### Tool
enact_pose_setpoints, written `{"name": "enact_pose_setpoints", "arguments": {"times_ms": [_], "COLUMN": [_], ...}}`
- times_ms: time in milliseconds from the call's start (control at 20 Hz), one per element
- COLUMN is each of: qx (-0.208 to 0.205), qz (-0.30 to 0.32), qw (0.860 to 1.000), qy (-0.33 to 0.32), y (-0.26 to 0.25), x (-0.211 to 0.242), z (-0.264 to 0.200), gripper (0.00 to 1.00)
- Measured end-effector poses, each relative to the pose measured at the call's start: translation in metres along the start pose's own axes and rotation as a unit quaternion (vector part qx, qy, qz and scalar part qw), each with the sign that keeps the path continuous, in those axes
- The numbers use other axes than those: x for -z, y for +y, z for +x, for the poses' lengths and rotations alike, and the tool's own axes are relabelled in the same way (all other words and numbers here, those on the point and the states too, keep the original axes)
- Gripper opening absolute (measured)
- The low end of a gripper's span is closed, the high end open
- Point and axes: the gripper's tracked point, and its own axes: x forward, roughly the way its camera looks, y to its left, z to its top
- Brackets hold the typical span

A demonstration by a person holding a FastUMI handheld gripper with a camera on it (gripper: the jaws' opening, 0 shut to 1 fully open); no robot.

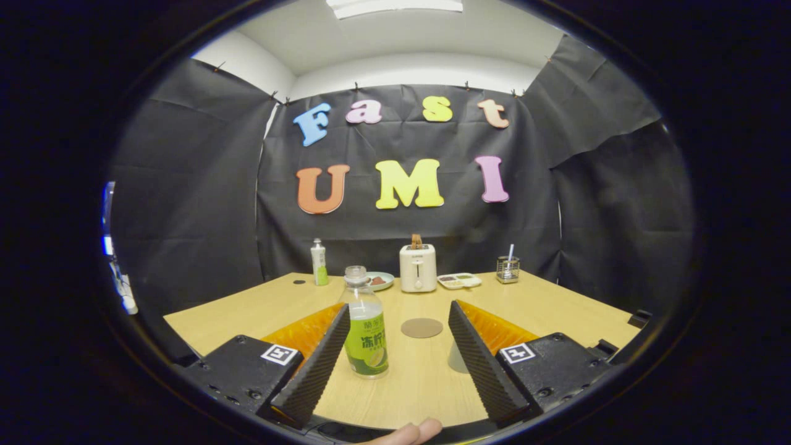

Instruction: Take the bottle from table, then pour the juice into the cup, finally place the bottle on the coaster

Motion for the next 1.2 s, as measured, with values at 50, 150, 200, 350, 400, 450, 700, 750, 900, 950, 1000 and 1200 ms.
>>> {"name": "enact_pose_setpoints", "arguments": {"times_ms": [50, 150, 200, 350, 400, 450, 700, 750, 900, 950, 1000, 1200], "qx": [-0.005, -0.010, -0.011, -0.008, -0.007, -0.006, -0.001, -0.002, -0.005, -0.002, -0.003, 0.038], "qz": [0.002, 0.002, 0.001, -0.003, -0.007, -0.013, -0.014, -0.014, -0.026, -0.029, -0.033, -0.026], "qw": [1.000, 1.000, 1.000, 0.999, 0.999, 0.999, 0.999, 0.999, 0.998, 0.998, 0.998, 0.997], "qy": [0.005, 0.014, 0.019, 0.031, 0.034, 0.034, 0.038, 0.041, 0.052, 0.051, 0.051, 0.065], "y": [0.006, 0.016, 0.019, 0.029, 0.033, 0.035, 0.042, 0.043, 0.047, 0.046, 0.048, 0.037], "x": [0.004, 0.012, 0.015, 0.024, 0.024, 0.025, 0.033, 0.035, 0.040, 0.039, 0.037, 0.028], "z": [0.007, 0.020, 0.026, 0.045, 0.051, 0.056, 0.083, 0.087, 0.100, 0.104, 0.110, 0.125], "gripper": [1.00, 1.00, 1.00, 1.00, 1.00, 1.00, 1.00, 1.00, 1.00, 1.00, 1.00, 0.82]}}
